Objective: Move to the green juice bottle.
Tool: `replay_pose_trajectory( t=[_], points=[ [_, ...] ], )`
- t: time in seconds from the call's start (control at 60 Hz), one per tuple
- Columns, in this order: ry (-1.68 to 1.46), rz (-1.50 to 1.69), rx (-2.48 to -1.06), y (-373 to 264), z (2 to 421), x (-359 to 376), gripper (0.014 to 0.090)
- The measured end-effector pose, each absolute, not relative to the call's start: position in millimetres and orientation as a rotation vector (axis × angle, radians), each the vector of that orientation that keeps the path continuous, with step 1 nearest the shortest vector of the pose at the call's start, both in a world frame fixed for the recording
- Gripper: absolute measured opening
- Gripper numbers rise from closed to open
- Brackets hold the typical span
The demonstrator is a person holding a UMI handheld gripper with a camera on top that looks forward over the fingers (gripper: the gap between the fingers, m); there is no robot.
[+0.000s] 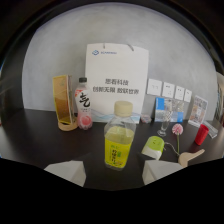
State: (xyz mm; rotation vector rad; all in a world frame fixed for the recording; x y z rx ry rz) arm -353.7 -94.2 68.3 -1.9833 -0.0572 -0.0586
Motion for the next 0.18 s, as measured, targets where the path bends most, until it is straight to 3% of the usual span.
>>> replay_pose_trajectory(
  t=[0.183],
  points=[
    [-0.055, -0.061, -1.976, -94.9, 69.8, -352.4, 0.0854]
  ],
)
